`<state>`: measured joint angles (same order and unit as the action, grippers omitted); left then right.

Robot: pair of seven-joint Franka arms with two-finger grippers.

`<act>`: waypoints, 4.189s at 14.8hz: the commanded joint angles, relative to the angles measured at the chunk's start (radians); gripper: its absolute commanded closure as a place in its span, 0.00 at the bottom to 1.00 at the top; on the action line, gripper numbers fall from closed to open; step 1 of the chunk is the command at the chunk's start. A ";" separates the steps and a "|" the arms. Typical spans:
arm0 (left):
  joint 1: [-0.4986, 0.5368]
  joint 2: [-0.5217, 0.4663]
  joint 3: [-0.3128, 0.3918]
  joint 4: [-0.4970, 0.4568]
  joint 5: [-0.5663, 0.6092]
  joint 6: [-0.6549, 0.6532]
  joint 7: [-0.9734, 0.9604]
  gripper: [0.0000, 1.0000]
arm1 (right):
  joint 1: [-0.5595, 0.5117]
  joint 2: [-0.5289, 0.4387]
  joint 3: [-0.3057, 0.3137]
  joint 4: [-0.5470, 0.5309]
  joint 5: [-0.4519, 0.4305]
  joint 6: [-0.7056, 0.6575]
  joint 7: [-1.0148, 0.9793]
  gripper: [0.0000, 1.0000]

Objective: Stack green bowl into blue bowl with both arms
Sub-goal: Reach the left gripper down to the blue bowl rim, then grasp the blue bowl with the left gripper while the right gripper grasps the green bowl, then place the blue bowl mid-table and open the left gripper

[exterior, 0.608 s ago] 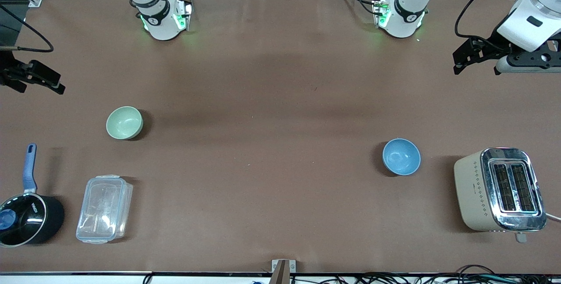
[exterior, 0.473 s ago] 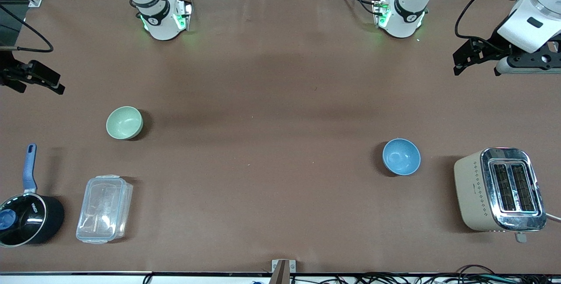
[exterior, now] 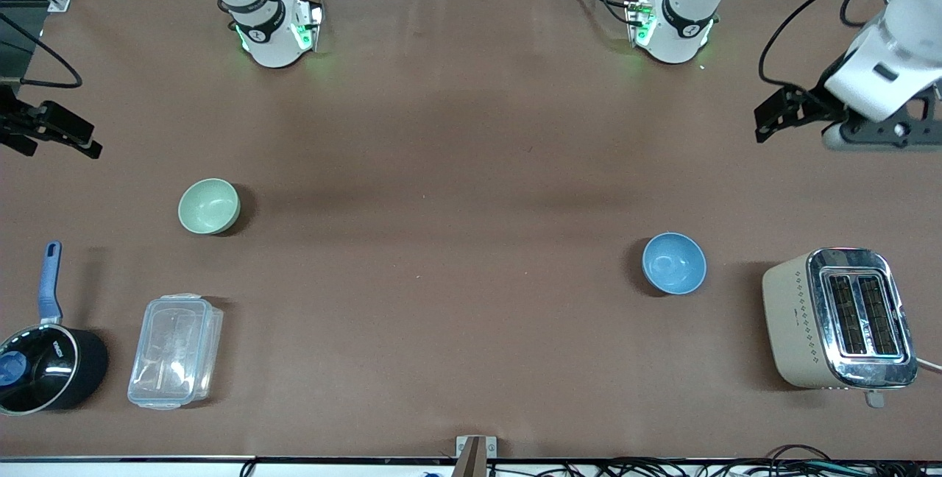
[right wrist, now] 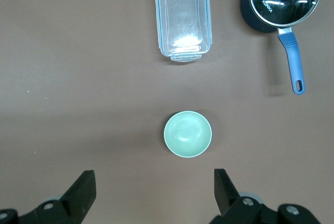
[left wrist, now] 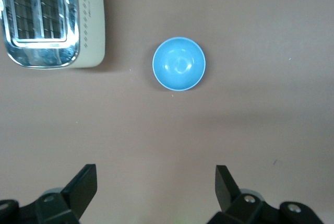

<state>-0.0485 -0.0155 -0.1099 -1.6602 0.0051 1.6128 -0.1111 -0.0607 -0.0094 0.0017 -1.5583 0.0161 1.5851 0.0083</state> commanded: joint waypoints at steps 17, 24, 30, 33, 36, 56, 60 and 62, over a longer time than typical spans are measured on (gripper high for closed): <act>0.075 0.491 0.001 -0.273 0.061 0.828 0.001 0.18 | -0.024 -0.011 0.007 -0.032 -0.001 0.006 -0.019 0.00; 0.075 0.551 -0.001 -0.268 0.062 0.831 0.004 0.76 | -0.112 0.032 0.009 -0.175 0.131 0.093 -0.028 0.01; 0.062 0.522 -0.014 -0.262 0.061 0.814 0.001 1.00 | -0.183 0.244 0.007 -0.298 0.290 0.297 -0.192 0.01; 0.062 0.473 -0.088 -0.250 0.046 0.727 -0.037 1.00 | -0.230 0.351 0.007 -0.295 0.317 0.358 -0.287 0.01; 0.061 0.466 -0.213 -0.245 0.047 0.690 -0.241 1.00 | -0.281 0.449 0.007 -0.293 0.352 0.398 -0.375 0.01; -0.346 0.680 -0.317 -0.164 0.061 0.949 -0.797 0.99 | -0.299 0.508 0.015 -0.292 0.452 0.225 -0.582 0.96; -0.344 0.700 -0.317 -0.127 0.061 0.947 -0.800 0.35 | -0.222 0.372 0.014 -0.350 0.439 0.196 -0.470 0.95; -0.317 0.660 -0.307 -0.116 0.062 0.928 -0.811 0.00 | -0.164 0.300 0.014 -0.393 0.441 0.202 -0.458 0.95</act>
<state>-0.3856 0.6709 -0.4254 -1.8017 0.0527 2.5580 -0.8988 -0.2682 0.3879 0.0200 -1.8567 0.4511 1.7690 -0.4683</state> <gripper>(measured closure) 0.604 0.930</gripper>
